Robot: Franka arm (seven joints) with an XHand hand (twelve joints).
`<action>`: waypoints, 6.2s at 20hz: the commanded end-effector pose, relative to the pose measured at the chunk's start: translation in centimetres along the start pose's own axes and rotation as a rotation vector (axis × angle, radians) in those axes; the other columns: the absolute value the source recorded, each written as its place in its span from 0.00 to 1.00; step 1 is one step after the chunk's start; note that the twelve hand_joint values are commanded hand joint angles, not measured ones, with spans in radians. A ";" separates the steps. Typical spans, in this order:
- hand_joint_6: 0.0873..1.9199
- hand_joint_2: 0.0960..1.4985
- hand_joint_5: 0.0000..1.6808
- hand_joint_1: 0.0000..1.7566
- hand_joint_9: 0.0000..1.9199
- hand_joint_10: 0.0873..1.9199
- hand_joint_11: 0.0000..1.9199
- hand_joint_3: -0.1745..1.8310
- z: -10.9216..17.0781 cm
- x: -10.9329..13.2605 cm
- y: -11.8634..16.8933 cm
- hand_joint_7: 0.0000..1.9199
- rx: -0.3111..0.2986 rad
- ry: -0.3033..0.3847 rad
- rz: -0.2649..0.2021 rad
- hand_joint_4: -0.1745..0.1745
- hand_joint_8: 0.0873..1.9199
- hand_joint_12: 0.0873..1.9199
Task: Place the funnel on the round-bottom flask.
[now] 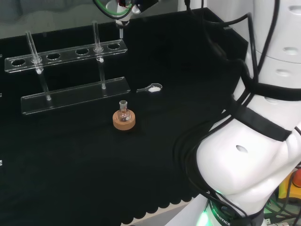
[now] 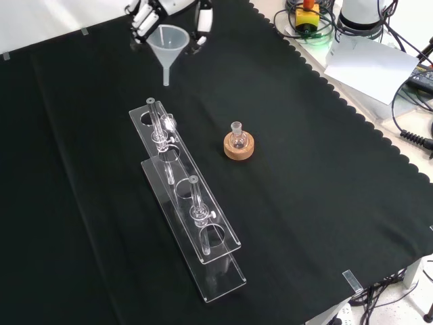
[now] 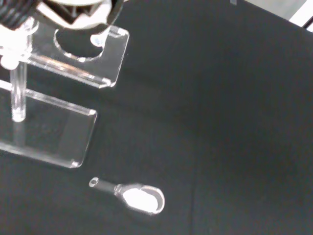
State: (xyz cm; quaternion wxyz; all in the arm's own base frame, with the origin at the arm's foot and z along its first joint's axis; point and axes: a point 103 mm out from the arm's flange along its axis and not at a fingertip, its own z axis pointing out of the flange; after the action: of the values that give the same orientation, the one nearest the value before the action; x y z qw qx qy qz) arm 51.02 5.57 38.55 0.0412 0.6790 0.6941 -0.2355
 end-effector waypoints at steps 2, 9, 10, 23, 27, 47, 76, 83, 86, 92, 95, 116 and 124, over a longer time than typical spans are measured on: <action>0.35 0.42 0.45 0.56 0.53 0.21 0.35 0.43 0.0 0.0 -3.8 0.36 0.004 -0.017 0.027 0.42 0.34 0.60; 0.35 0.42 0.45 0.56 0.53 0.21 0.35 0.43 2.2 2.7 -9.0 0.36 -0.010 -0.047 0.043 0.42 0.34 0.60; 0.35 0.42 0.45 0.56 0.53 0.21 0.35 0.43 2.5 3.5 -9.5 0.36 0.007 -0.051 0.039 0.42 0.34 0.60; 0.35 0.41 0.45 0.56 0.53 0.21 0.35 0.43 6.4 6.6 -11.0 0.36 0.067 -0.018 -0.004 0.42 0.34 0.60; 0.35 0.41 0.45 0.56 0.53 0.21 0.35 0.43 7.9 7.9 -11.1 0.36 0.071 -0.014 -0.011 0.42 0.34 0.60; 0.36 0.41 0.45 0.56 0.54 0.21 0.36 0.43 12.9 10.5 -9.6 0.37 0.117 -0.029 -0.053 0.41 0.34 0.60; 0.36 0.42 0.46 0.55 0.54 0.21 0.36 0.44 14.0 11.1 -7.4 0.37 0.125 -0.025 -0.067 0.40 0.35 0.59; 0.36 0.42 0.46 0.55 0.54 0.21 0.36 0.44 14.3 11.1 -6.9 0.37 0.130 -0.033 -0.069 0.39 0.35 0.59; 0.36 0.42 0.46 0.55 0.54 0.21 0.36 0.44 14.3 11.0 -6.8 0.37 0.129 -0.036 -0.065 0.39 0.35 0.59; 0.36 0.42 0.46 0.55 0.54 0.21 0.36 0.44 14.4 11.0 -6.6 0.37 0.135 -0.030 -0.065 0.39 0.35 0.59; 0.36 0.42 0.46 0.55 0.54 0.21 0.36 0.44 15.0 11.0 -6.5 0.37 0.148 -0.029 -0.066 0.39 0.35 0.59; 0.36 0.42 0.46 0.55 0.54 0.21 0.36 0.44 16.2 11.2 -6.3 0.37 0.171 -0.015 -0.085 0.39 0.35 0.59; 0.36 0.42 0.45 0.55 0.53 0.21 0.36 0.44 16.3 11.2 -6.4 0.36 0.167 -0.007 -0.084 0.38 0.35 0.59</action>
State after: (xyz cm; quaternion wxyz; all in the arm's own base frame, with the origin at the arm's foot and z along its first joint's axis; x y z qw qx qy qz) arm 39.80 9.90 21.62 -0.0216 0.6493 0.6994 -0.2980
